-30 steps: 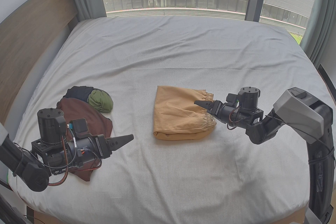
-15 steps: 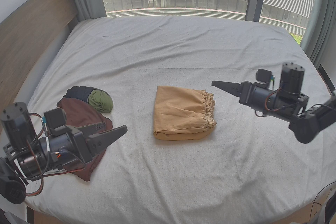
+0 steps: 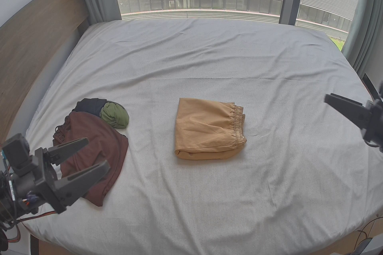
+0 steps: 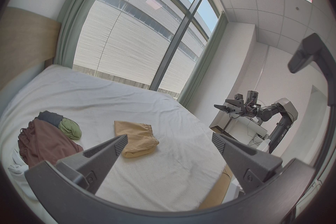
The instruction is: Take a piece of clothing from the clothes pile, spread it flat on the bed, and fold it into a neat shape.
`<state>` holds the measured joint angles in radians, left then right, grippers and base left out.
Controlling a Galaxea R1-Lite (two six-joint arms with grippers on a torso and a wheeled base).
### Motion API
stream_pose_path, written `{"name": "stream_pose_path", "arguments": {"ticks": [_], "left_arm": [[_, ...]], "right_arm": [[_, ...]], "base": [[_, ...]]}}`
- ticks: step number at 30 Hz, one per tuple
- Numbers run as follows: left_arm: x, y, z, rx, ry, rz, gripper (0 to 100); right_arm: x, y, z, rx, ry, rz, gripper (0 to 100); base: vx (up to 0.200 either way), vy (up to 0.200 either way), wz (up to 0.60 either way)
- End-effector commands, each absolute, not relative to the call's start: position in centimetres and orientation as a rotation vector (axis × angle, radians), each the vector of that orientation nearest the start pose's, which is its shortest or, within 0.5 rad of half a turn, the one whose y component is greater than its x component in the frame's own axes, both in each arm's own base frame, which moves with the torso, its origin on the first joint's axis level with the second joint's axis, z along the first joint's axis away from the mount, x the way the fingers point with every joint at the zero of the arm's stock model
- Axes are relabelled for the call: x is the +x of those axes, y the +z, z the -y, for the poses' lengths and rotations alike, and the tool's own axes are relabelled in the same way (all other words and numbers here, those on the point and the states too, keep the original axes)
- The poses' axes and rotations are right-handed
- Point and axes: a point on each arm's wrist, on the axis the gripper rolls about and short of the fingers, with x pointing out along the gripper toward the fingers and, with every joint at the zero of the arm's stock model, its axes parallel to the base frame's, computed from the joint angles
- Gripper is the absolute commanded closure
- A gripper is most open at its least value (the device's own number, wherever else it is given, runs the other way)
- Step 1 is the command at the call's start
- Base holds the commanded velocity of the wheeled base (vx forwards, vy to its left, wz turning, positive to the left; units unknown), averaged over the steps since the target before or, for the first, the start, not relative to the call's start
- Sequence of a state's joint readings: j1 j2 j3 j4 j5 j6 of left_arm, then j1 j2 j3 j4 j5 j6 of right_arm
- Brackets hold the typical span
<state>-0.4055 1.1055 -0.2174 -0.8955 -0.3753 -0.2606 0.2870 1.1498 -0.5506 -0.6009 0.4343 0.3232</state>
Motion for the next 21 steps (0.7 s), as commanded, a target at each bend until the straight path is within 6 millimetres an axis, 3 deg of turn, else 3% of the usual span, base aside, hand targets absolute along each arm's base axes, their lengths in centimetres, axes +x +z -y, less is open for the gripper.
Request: {"name": "stream_pose_path", "arguments": {"ticks": [1,7,13,20,21], "left_arm": [[7.2,18.6,3.9,-0.218,-0.806,0.033,0],[5.7,18.3,3.3,-0.215,-0.823,0.020,0],[3.7,17.7,2.5,-0.216,-0.826,0.043,0],[2.6,16.9,1.9,-0.215,-0.792,0.047,0],[1.9,15.7,1.6,-0.214,-0.775,0.042,0]], "right_arm": [[8.7,24.1,-2.4,0.209,0.611,0.049,0],[6.5,23.3,-1.7,0.171,0.566,0.101,0],[2.9,20.4,-1.1,0.154,0.504,0.165,0],[1.0,18.0,-1.0,0.147,0.487,0.198,0],[0.1,17.1,-0.9,0.139,0.462,0.228,0]], "base": [[0.000,0.000,0.00],[0.000,0.000,0.00],[0.000,0.000,0.00],[0.000,0.000,0.00],[0.000,0.000,0.00]]}}
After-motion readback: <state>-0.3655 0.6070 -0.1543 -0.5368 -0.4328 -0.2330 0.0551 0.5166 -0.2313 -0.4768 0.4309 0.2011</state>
